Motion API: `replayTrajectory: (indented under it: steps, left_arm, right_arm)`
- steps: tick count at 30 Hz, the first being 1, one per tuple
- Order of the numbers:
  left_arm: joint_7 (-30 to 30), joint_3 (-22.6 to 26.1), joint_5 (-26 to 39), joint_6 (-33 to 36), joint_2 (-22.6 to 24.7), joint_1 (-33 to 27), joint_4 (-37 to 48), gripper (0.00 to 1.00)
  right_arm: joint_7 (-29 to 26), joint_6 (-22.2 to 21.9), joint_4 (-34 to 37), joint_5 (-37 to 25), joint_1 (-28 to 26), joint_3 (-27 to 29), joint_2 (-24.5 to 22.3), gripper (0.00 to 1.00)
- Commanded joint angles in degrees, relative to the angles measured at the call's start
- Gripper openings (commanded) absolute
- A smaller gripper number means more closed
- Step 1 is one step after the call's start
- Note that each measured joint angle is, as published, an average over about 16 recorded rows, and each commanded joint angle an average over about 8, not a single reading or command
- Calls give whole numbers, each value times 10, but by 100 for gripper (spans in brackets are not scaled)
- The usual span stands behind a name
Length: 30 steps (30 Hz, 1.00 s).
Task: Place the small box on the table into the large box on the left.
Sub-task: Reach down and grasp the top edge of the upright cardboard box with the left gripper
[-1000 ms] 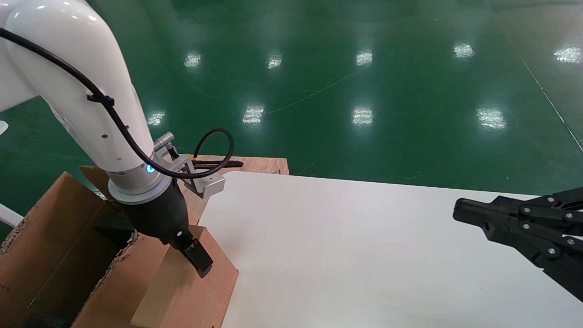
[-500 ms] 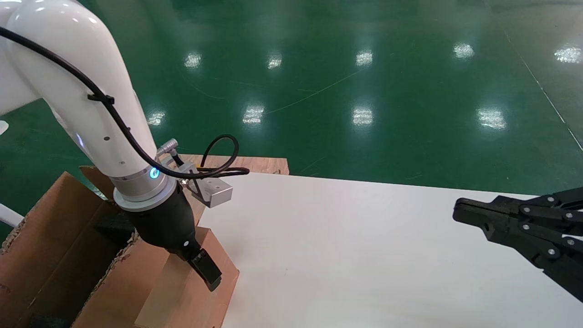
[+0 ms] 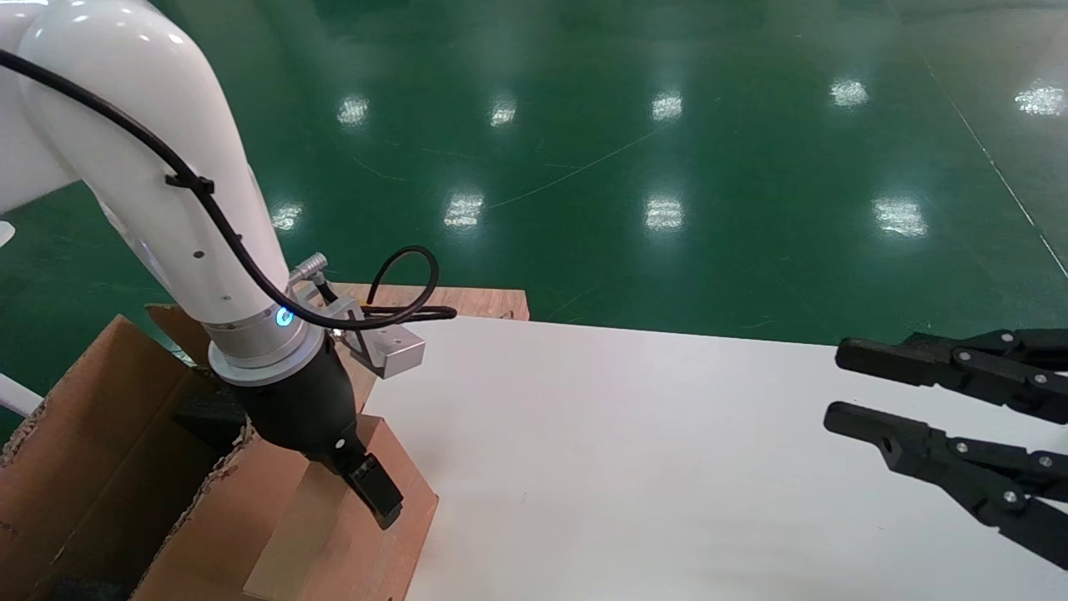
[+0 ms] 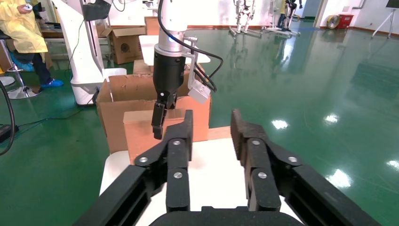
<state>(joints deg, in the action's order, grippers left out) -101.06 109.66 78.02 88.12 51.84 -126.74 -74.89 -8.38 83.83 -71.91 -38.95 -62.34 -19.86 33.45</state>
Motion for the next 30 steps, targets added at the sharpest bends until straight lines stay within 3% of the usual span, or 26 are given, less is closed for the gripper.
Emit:
replayTrajectory:
  steps: [1,25,30]
  left_arm:
    - [-1,0,1,0,0,0,0,0]
    - [1,0,8,-4,2,-3,-1,0]
    - [24,-12,21,-27,4,-21,-10,0]
  right_arm:
    - [0,0,0,0,0,0,0,100]
    - [0,0,0,0,0,0,0,100]
    - [0,0,0,0,0,0,0,100]
